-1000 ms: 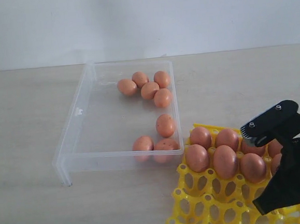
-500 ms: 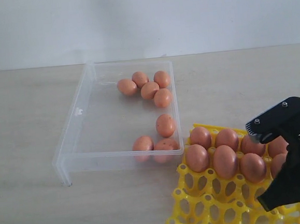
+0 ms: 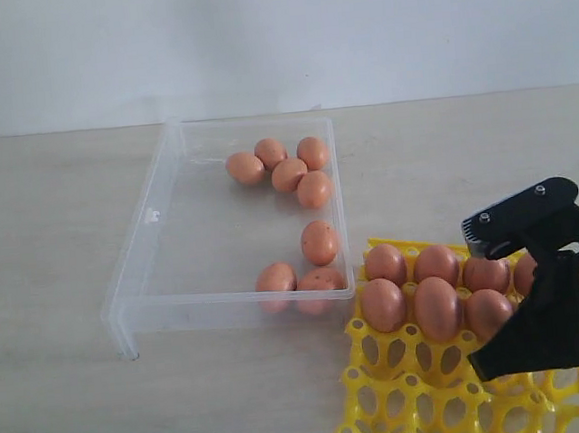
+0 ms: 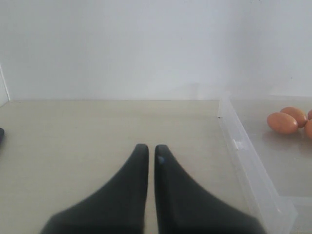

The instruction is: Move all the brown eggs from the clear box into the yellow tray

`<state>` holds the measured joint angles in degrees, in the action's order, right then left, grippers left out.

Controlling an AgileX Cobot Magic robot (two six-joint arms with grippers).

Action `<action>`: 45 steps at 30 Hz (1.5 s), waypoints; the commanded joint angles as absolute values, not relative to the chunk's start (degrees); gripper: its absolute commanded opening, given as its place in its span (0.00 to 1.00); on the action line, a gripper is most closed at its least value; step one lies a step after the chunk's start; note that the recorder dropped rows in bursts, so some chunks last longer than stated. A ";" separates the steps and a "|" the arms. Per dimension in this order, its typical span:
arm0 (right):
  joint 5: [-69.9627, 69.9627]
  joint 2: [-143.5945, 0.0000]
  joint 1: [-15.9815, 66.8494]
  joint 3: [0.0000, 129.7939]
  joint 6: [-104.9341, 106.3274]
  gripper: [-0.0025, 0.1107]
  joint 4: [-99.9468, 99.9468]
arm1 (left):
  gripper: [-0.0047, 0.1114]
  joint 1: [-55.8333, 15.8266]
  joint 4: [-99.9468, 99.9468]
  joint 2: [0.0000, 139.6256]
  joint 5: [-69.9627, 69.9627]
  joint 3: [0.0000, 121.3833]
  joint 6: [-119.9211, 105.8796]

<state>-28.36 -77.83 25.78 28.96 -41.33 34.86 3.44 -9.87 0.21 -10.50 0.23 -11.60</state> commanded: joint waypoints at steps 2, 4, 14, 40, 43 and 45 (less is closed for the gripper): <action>-24.73 -66.32 25.73 30.94 -41.71 0.02 32.37 | 0.08 3.41 -9.78 0.00 -10.25 0.00 -11.62; -12.78 -60.07 25.73 32.54 -41.71 0.02 33.67 | 0.08 3.41 -9.78 0.00 -10.25 0.00 -11.62; -11.91 -81.56 26.15 50.89 -39.71 0.02 28.11 | 0.08 3.41 -9.78 0.00 -10.25 0.00 -11.62; -63.70 -119.58 29.31 100.91 10.61 0.30 -12.09 | 0.08 3.41 -9.78 0.00 -10.25 0.00 -11.62; -60.60 -120.61 29.31 100.91 8.56 0.46 -10.54 | 0.08 3.41 -9.78 0.00 -10.25 0.00 -11.62; -58.40 -120.77 29.31 100.64 4.30 0.47 -7.83 | 0.08 3.41 -9.78 0.00 -10.25 0.00 -11.62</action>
<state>-61.14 -120.70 29.21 100.64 8.29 -10.97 3.44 -9.87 0.21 -10.50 0.23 -11.60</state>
